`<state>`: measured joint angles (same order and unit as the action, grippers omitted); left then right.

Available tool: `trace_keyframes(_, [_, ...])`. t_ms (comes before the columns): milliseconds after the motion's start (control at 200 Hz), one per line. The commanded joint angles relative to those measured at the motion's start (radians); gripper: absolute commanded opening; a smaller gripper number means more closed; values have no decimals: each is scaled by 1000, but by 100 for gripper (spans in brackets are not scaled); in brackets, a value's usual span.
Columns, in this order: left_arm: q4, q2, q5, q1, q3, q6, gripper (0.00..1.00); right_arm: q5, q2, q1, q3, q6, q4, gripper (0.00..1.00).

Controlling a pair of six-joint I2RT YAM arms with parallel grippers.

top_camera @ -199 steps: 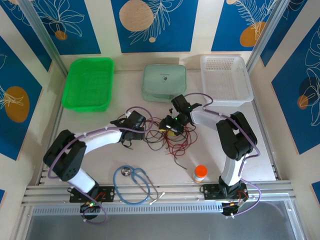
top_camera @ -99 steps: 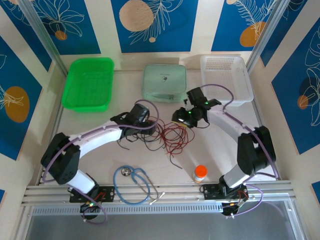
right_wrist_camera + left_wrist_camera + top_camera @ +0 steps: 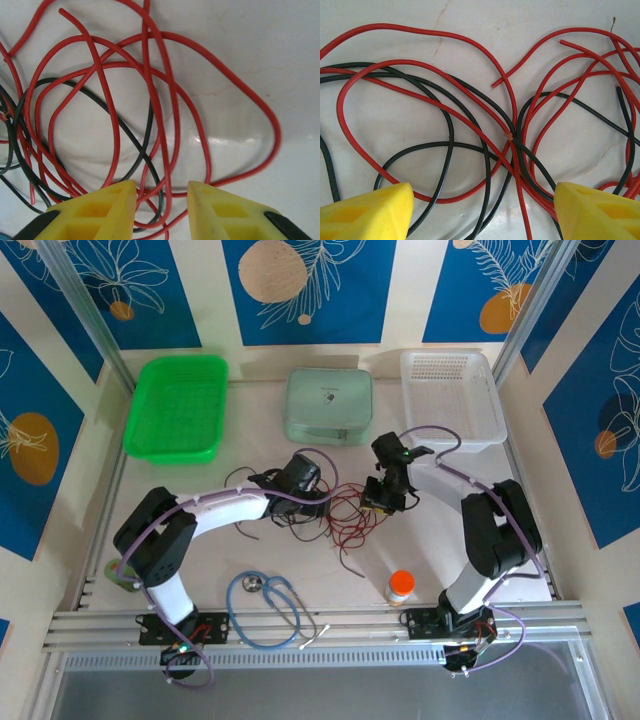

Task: Untangle the cables

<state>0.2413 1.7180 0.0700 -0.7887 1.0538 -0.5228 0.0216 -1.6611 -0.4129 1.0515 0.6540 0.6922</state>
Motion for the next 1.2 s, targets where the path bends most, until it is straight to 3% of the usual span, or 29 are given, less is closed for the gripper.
trace_keyframes(0, [-7,-27,-1,-3,-4,-13,74,17,-35,-20,23,-2,9,33])
trace_keyframes(155, [-3,-33,1,-3,-6,-12,74,40,-46,-33,16,4,8,24])
trace_keyframes(390, [8,-51,14,-3,-5,-6,74,67,-14,-37,32,1,31,18])
trace_keyframes(545, [11,-61,17,-2,-17,-6,74,61,-14,-37,28,0,26,0])
trace_keyframes(790, [28,-102,40,-3,-32,-2,74,57,76,-43,58,-12,70,0])
trace_keyframes(1196, [21,-226,51,-3,-55,65,70,-41,383,-18,300,-107,235,0])
